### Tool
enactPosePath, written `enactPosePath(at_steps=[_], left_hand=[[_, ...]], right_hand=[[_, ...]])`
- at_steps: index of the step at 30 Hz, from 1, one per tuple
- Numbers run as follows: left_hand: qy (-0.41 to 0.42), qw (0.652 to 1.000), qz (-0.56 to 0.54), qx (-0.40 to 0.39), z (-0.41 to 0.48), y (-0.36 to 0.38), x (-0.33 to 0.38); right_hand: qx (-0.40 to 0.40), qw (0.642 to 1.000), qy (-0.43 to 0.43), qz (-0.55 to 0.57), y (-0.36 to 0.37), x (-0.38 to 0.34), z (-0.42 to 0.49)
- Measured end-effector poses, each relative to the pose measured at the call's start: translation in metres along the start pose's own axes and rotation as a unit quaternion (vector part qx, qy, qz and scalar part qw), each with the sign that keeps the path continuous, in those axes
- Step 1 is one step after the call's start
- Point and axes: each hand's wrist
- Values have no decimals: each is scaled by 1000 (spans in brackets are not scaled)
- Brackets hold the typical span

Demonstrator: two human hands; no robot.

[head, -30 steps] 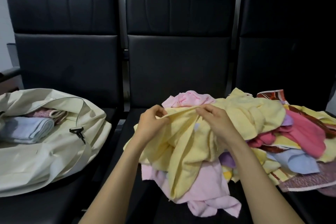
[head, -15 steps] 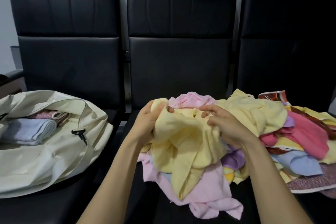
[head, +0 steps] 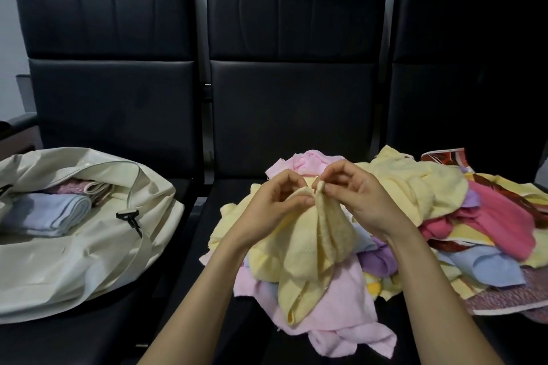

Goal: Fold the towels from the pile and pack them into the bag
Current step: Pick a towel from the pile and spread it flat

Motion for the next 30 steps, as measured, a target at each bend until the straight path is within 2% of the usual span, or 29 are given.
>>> enactPosePath(at_steps=[5,9,16,20,24,28,30], left_hand=[[15,1000,-18,11,1,3,-5],[-5,999,-42,9,1,3,-2],[-6,999,-25,20,-1,-3,1],[1,997,-17,81,1,-3,3],[-26,990,13,136,3,-5,1],[-20,993,10,114,1,-7,6],[-15,994,32,106,1,-5,8]], right_hand=[[4,1000,-11,-1,5,1,-1],[8,1000,-2,-9,7,3,0],[22,999,28,13,13,9,1],[70,992,-23,-100,14,11,1],[41,984,-49,-169,15,10,-3],[42,960,-71,-269,30,16,-7],[75,939,-79,-325,38,20,-6]])
Point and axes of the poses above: each hand's wrist, its own z-axis towards the middle knuckle, its own y-axis out of the palm, x = y × z, and after that the axes turned 6 degrees about x, right-handed
